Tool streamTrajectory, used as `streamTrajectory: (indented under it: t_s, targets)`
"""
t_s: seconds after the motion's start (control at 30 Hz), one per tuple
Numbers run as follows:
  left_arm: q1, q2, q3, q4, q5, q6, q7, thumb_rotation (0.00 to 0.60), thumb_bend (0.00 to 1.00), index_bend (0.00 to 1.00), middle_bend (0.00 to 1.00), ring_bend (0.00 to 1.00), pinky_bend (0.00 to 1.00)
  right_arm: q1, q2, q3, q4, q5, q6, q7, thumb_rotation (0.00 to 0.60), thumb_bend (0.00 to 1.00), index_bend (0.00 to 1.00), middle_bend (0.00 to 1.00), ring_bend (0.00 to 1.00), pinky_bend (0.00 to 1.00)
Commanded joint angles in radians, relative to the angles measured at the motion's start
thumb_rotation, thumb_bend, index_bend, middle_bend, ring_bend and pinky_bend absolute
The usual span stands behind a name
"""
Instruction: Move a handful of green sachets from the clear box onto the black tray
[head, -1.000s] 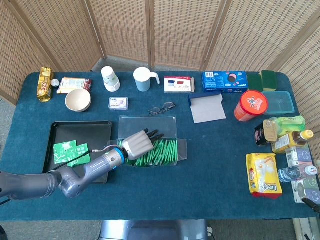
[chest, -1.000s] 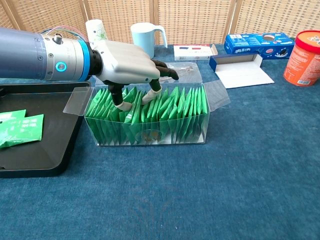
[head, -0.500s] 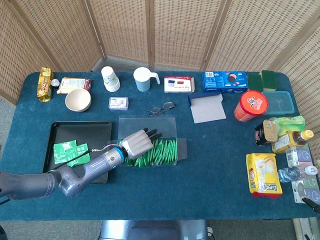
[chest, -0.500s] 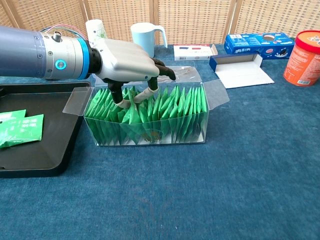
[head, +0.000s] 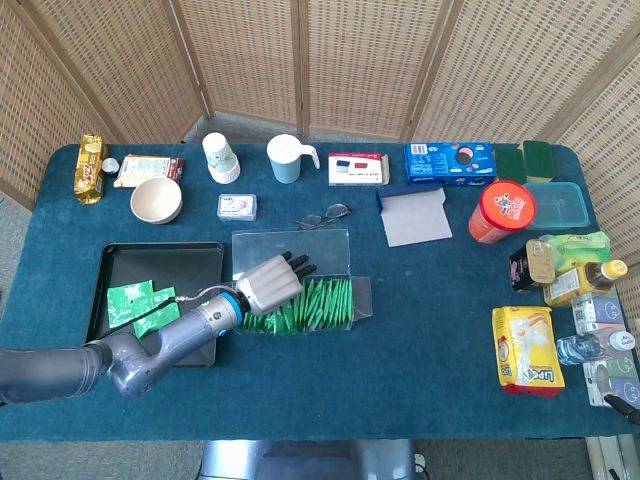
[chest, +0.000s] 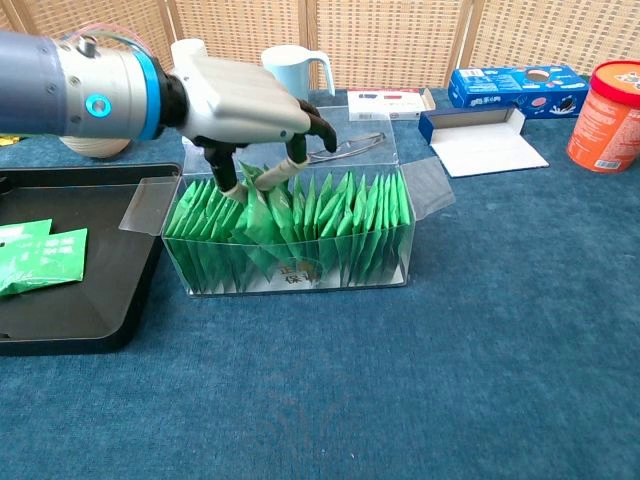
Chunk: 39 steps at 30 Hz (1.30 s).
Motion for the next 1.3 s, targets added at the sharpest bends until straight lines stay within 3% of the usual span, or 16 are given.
streamTrajectory:
  t_s: [0.03,0.9,1.3]
  targets:
    - [0.015,0.035,-0.009,-0.034,0.014,0.02,-0.026,0.6,0.37,0.64,0.13,0.1,0.23,0.002,0.0,0.0,-0.001,-0.002,-0.001,-0.001,0.509,0.39,0.12,0.21,0.17,0.25]
    - [0.154,0.26,-0.104,-0.195,0.162,0.203,-0.243,0.6,0.37,0.63,0.13,0.1,0.23,0.026,0.0,0.003,-0.009,-0.01,-0.022,-0.009,0.507,0.39,0.11,0.21,0.17,0.25]
    - [0.287,0.425,-0.073,-0.27,0.199,0.288,-0.278,0.6,0.37,0.62,0.13,0.1,0.23,0.06,-0.009,0.007,-0.015,-0.024,-0.05,-0.028,0.508,0.39,0.11,0.21,0.17,0.25]
